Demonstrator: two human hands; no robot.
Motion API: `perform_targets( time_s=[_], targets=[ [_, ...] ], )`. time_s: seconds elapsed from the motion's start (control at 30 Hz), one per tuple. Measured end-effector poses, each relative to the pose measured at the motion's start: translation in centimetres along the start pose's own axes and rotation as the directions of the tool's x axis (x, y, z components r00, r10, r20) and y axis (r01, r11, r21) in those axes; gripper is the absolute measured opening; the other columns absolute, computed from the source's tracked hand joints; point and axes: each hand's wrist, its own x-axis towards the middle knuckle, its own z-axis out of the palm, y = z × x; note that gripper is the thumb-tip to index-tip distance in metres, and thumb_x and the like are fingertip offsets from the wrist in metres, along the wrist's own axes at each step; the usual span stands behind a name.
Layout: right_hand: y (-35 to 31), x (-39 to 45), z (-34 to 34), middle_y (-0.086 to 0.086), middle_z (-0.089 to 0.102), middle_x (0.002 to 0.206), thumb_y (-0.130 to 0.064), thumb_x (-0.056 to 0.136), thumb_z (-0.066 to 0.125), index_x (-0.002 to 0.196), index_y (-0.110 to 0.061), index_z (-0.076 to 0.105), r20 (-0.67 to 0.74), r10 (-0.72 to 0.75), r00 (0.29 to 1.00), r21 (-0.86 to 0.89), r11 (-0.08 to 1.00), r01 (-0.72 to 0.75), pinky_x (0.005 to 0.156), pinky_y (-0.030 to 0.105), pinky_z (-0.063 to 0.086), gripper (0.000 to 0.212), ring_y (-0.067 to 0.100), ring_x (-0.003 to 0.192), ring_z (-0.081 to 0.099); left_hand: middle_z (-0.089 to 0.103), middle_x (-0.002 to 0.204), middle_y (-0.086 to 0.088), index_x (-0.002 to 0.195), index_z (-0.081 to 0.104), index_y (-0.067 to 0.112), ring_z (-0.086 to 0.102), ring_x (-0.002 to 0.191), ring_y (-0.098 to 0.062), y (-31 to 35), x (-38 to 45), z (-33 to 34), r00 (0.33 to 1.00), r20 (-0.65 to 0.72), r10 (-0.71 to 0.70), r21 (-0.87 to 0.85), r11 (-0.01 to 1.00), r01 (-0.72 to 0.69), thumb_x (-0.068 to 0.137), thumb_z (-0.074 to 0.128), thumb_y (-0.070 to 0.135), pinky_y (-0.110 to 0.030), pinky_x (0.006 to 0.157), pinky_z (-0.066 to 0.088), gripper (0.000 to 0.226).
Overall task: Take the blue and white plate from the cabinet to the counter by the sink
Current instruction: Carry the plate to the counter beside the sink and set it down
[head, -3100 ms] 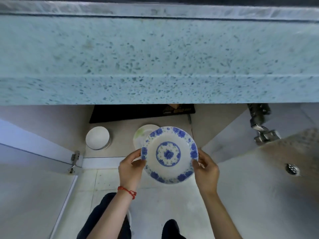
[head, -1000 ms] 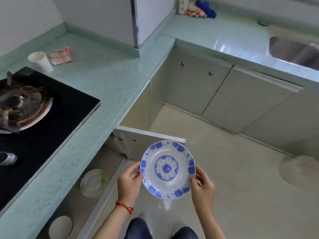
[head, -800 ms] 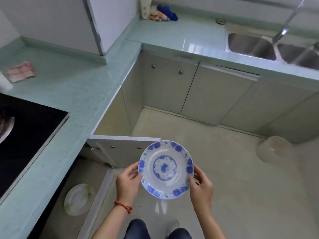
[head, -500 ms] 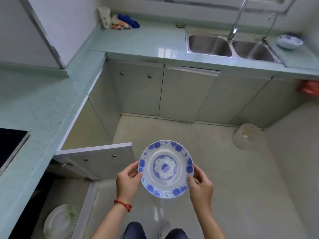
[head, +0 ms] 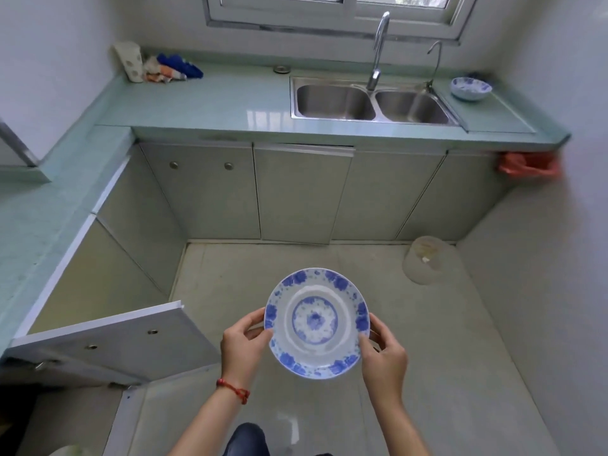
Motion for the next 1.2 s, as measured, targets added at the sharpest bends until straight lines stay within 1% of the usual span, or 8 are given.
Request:
perform_targets(
  time_s=[0.07,0.17,0.3,0.47,0.63,0.93,1.03,1.2],
  targets=[
    [-0.4,1.2,-0.4,0.001,0.069,0.102,-0.001,0.08,0.062,0.113,-0.013,0.062,0.002,0.002,1.0,0.015,1.0,-0.002,0.081,0.031,0.056,0.036,0.009,0.089,0.067,0.066,0.09,0.009,0.1,0.065,0.013,0.065,0.076,0.008,0.7,0.6,1.0,1.0,0.002,0.008,-0.001,1.0,-0.008,0.072,0.066,-0.008,-0.015,0.068,0.056,0.035],
    [-1.0,3.2,-0.1,-0.004,0.069,0.098,-0.001,0.08,0.062,0.113,-0.013,0.062,0.002,-0.011,1.0,0.033,0.999,0.011,0.074,0.02,0.056,0.036,0.001,0.087,0.066,0.067,0.091,0.008,0.103,0.065,0.01,0.066,0.079,0.002,1.8,2.1,2.0,1.0,0.003,0.02,0.003,1.0,-0.02,0.073,0.066,-0.008,-0.028,0.075,0.058,0.035],
    [-2.3,6.4,1.3,-0.002,0.067,0.096,0.0,0.08,0.061,0.114,-0.012,0.061,-0.007,-0.038,0.999,0.049,0.998,0.038,0.068,0.009,0.053,0.036,0.009,0.088,0.067,0.066,0.091,0.006,0.102,0.065,0.009,0.064,0.087,-0.009,3.2,5.6,3.1,1.0,0.001,0.029,-0.011,1.0,-0.029,0.073,0.066,-0.008,-0.041,0.082,0.055,0.035],
    [-4.0,12.4,4.3,-0.003,0.067,0.097,0.001,0.08,0.061,0.113,-0.011,0.061,0.008,-0.068,0.998,0.043,0.997,0.068,0.07,0.01,0.053,0.035,0.01,0.089,0.066,0.067,0.09,0.006,0.093,0.066,0.019,0.067,0.077,0.0,4.8,11.8,4.6,0.999,-0.014,0.041,-0.027,0.999,-0.042,0.072,0.065,-0.009,-0.044,0.082,0.055,0.035],
    [-5.8,20.0,7.9,-0.007,0.067,0.094,0.001,0.08,0.06,0.113,-0.012,0.062,0.008,-0.076,0.997,0.029,0.997,0.076,0.066,0.006,0.051,0.035,-0.008,0.086,0.062,0.068,0.093,0.004,0.086,0.066,0.028,0.066,0.091,-0.022,7.3,19.9,6.9,0.999,-0.014,0.04,-0.061,0.997,-0.041,0.071,0.063,-0.011,-0.046,0.083,0.054,0.041],
    [-9.7,31.0,14.2,-0.007,0.067,0.095,0.0,0.081,0.06,0.113,-0.012,0.062,0.015,-0.074,0.997,-0.009,0.997,0.074,0.068,0.006,0.051,0.035,-0.011,0.085,0.061,0.067,0.09,0.006,0.094,0.066,0.018,0.066,0.088,-0.023,10.9,32.4,9.1,1.0,-0.021,0.009,-0.061,0.998,-0.01,0.072,0.063,-0.011,-0.037,0.079,0.055,0.037],
    [-10.6,34.2,15.9,-0.015,0.066,0.094,-0.001,0.081,0.06,0.112,-0.014,0.063,0.034,-0.073,0.997,-0.023,0.997,0.074,0.072,0.009,0.052,0.034,-0.009,0.088,0.061,0.068,0.09,0.007,0.101,0.066,0.01,0.067,0.086,-0.02,11.5,35.6,9.8,1.0,-0.026,-0.003,-0.054,0.999,0.002,0.073,0.063,-0.01,-0.027,0.075,0.058,0.035],
    [-11.9,40.1,18.9,-0.012,0.066,0.094,0.001,0.08,0.06,0.11,-0.012,0.063,0.078,-0.072,0.994,-0.015,0.997,0.074,0.065,0.004,0.049,0.033,-0.011,0.083,0.061,0.069,0.09,0.003,0.097,0.066,0.014,0.066,0.085,-0.019,12.5,41.2,11.3,0.997,-0.073,-0.02,-0.086,0.996,0.014,0.072,0.062,-0.012,-0.015,0.071,0.056,0.036]
  ],
)
